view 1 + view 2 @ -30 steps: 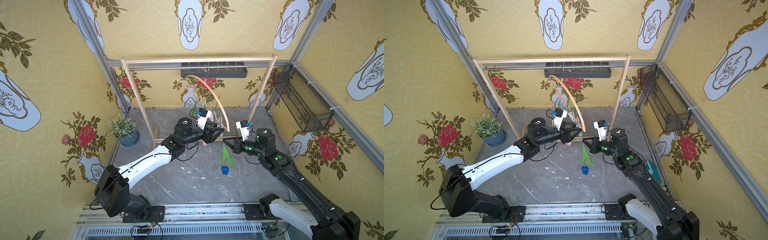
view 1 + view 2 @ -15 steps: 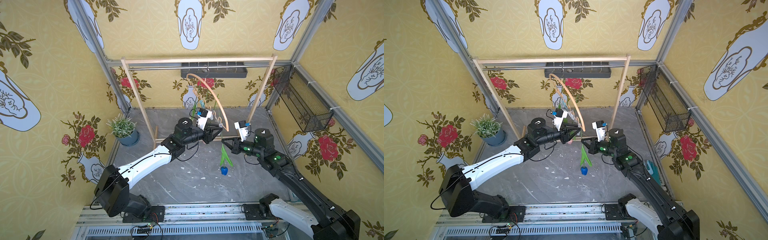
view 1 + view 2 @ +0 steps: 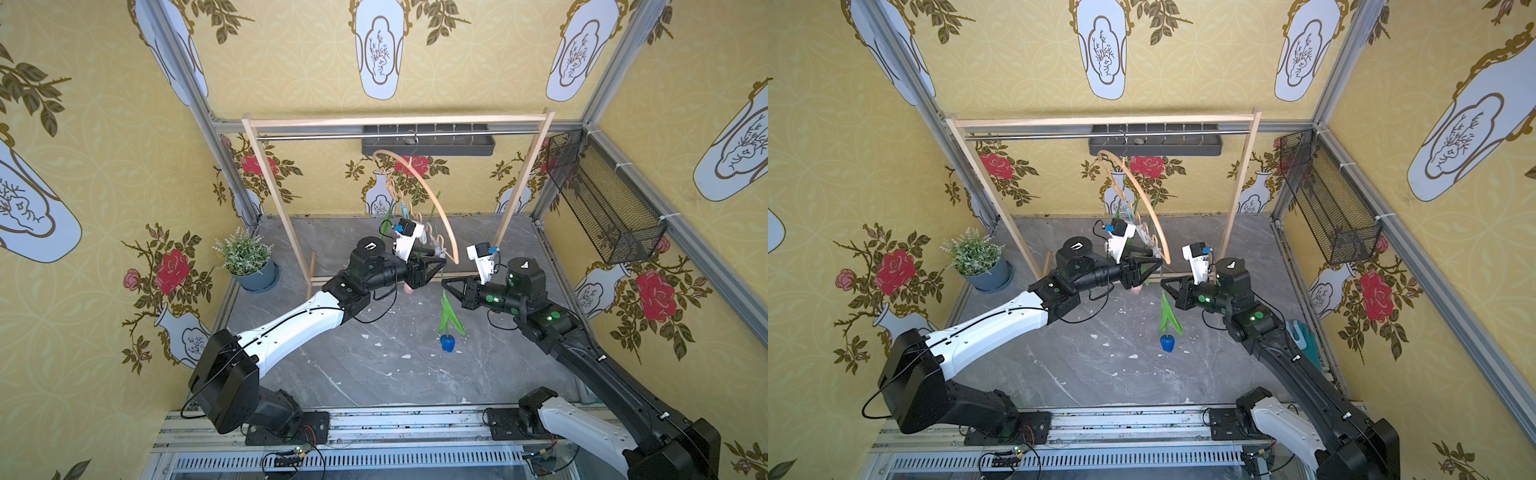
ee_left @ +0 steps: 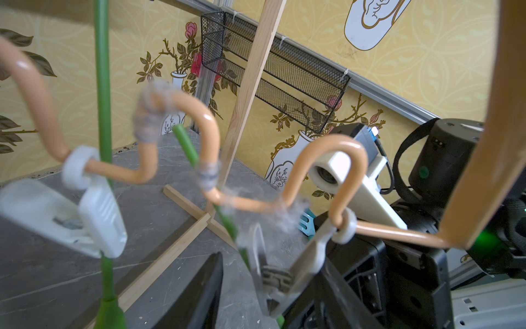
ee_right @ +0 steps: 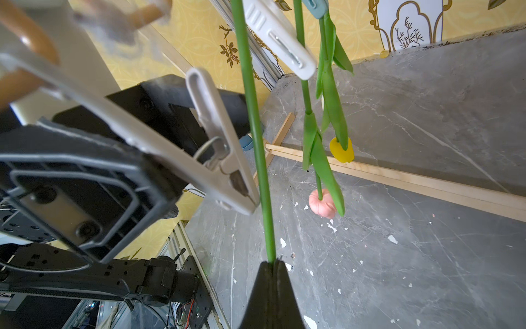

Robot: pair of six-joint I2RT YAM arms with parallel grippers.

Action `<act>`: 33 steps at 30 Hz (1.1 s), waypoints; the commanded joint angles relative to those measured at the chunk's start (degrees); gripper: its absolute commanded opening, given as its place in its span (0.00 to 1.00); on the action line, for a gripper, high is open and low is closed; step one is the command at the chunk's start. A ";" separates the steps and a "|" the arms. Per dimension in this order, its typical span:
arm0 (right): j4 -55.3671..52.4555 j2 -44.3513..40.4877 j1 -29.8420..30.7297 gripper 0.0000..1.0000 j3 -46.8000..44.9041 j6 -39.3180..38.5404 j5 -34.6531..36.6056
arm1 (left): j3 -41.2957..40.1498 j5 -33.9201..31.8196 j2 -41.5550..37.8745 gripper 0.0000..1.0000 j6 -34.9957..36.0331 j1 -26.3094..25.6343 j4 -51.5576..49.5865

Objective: Dry the flowers on a clothes hanger
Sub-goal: Open the clamp at the hanger.

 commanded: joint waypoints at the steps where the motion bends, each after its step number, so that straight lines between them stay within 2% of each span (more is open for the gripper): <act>1: 3.09 0.17 0.26 0.00 0.45 -0.07 0.88 | 0.75 0.92 0.40 0.48 0.74 0.05 1.04; 4: 3.10 0.26 0.52 0.00 0.66 -0.06 0.97 | 1.45 1.61 0.71 0.45 0.65 0.06 1.26; 19: 2.75 0.13 1.31 0.00 0.95 -0.41 1.55 | 2.43 2.68 2.10 0.41 0.74 0.07 1.27; 23: 2.70 0.04 1.40 0.00 0.78 -0.37 2.16 | 2.61 3.01 2.22 0.34 0.65 0.08 1.25; 27: 1.74 -0.05 1.40 0.00 0.71 0.06 5.21 | 2.39 3.31 2.10 0.26 0.10 0.08 1.43; 33: 3.13 -1.74 1.48 0.00 -2.51 3.56 12.19 | 1.57 3.11 1.90 0.20 -0.71 0.07 2.39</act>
